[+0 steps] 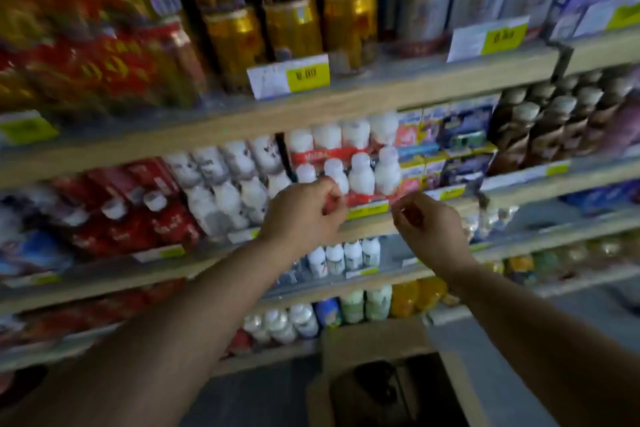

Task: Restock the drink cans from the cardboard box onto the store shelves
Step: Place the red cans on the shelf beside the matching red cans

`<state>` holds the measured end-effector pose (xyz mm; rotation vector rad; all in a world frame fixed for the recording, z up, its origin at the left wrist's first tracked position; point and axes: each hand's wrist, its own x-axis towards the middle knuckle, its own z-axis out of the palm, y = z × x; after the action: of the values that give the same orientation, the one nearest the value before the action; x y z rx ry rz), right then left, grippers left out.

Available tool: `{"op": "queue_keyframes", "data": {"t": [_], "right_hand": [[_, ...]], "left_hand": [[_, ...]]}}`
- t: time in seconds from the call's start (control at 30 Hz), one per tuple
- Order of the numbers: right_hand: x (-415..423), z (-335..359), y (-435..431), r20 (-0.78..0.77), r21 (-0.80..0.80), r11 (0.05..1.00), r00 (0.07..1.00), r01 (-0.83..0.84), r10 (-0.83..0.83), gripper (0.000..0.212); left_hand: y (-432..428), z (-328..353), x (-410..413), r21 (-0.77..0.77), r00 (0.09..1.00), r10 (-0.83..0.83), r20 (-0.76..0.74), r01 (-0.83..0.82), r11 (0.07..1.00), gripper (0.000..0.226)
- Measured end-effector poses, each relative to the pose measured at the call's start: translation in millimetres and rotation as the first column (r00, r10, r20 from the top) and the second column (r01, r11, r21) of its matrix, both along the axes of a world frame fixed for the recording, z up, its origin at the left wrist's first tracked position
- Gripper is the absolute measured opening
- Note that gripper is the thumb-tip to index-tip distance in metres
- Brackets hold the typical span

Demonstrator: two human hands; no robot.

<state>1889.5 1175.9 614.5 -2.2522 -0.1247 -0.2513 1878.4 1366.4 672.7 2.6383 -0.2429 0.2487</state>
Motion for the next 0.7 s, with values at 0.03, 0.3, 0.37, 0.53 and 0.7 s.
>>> {"op": "queue_keyframes", "data": {"t": [0.03,0.3,0.37,0.53,0.7], "right_hand": [[-4,-23,-4,-0.049,-0.002,1.0,0.999,0.006,-0.006,0.009],[-42,-227,-65,-0.57,-0.103,0.993,0.815,0.057,-0.106,0.024],[-54,-278,-83,-0.678,-0.169,0.985,0.728,-0.02,-0.101,0.031],[-74,-384,-114,-0.796,-0.354,0.873,0.599,-0.334,-0.093,0.044],[-85,-483,-130,-0.815,-0.449,0.789,0.553,-0.42,-0.17,0.05]], "left_hand": [[-2,-25,-4,0.013,1.0,-0.001,0.001,0.001,1.0,0.011],[-10,-255,-51,0.09,0.915,0.186,-0.359,-0.164,0.982,0.014],[-6,-319,-70,0.142,0.834,0.241,-0.496,-0.196,0.97,0.021],[-3,-440,-104,0.255,0.659,0.279,-0.699,-0.135,0.958,0.047],[5,-553,-131,0.35,0.622,0.278,-0.731,-0.008,0.937,0.07]]}}
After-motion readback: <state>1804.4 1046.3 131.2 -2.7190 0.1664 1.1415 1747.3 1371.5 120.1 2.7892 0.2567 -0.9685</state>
